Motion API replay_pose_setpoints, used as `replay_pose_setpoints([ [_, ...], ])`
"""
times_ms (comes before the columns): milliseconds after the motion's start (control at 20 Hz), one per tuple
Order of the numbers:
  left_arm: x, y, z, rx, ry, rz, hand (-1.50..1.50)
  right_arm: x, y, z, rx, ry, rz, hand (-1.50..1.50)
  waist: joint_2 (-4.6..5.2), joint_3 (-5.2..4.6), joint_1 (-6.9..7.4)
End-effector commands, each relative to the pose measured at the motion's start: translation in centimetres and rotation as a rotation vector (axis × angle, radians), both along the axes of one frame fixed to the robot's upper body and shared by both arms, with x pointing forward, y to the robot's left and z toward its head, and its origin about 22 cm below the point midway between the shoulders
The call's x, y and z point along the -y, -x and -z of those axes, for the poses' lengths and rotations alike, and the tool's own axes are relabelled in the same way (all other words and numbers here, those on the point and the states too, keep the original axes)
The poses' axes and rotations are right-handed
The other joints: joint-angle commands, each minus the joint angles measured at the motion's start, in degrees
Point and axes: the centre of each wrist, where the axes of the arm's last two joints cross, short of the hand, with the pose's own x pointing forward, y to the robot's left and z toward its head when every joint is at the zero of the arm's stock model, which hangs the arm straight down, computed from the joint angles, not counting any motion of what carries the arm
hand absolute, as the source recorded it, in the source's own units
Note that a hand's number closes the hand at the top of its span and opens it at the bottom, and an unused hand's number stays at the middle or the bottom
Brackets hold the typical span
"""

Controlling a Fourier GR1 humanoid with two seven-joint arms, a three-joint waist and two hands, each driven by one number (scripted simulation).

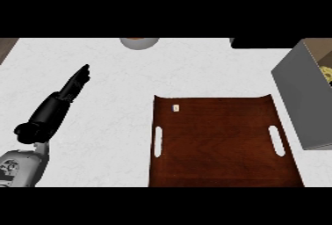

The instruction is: Pick the squash from the tray and place it in the cardboard box

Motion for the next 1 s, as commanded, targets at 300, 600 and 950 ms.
replay_pose_setpoints([
  [300, -0.3, 0.2, -0.5, -0.001, -0.004, -0.013, 0.0, 0.2, 1.6, -2.1, 0.579, -0.113, -0.127, -1.5, -0.19, 0.14, -0.62],
  [600, 0.4, 0.2, 0.8, 0.005, 0.014, -0.044, 0.0, 2.9, 3.4, -3.4, 1.045, -0.413, 0.15, -1.5, -0.11, 0.11, -1.69],
  [950, 1.1, 0.7, 1.5, -0.002, 0.0, -0.023, 0.0, 7.9, 9.6, 0.0, 1.187, -0.358, 0.276, -1.5, -0.02, 0.01, -0.5],
])
